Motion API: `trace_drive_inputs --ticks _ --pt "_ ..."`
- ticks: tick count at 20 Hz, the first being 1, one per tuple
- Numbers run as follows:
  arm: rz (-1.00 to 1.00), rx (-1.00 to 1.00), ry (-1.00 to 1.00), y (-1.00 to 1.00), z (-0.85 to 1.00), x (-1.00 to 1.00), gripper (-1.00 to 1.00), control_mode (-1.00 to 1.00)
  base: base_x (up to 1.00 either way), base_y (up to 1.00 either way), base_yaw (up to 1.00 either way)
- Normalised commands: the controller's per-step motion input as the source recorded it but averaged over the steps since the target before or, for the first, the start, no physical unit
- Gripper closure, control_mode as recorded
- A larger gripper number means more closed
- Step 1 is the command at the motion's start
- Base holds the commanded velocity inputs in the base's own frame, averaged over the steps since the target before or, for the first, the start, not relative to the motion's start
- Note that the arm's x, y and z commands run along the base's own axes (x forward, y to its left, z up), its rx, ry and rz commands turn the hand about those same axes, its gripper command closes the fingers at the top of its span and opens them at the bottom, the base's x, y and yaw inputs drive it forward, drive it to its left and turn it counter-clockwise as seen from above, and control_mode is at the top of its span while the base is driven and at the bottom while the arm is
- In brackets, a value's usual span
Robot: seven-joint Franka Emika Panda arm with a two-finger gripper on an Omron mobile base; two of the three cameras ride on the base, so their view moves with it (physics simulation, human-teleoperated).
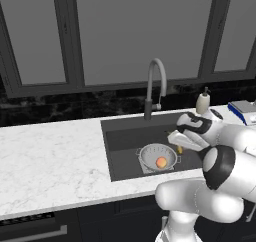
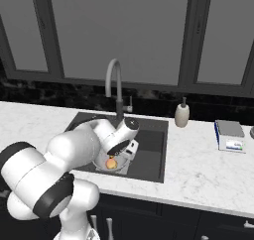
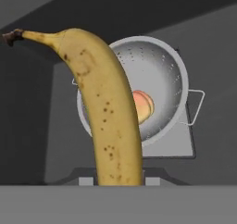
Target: Put the colander in the sink, put the banana, peach in the colander, and turn on the sink faucet and pour water over the colander.
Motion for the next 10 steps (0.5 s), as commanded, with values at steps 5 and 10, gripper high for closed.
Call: trace_drive_inputs --ticks 5,10 --pt "0.01 0.00 0.00 0.28 -0.07 0.00 1.00 -1.00 0.00 0.00 0.00" --pt "0.00 0.00 0.00 0.19 -0.30 0.05 1.00 -1.00 0.00 0.00 0.00"
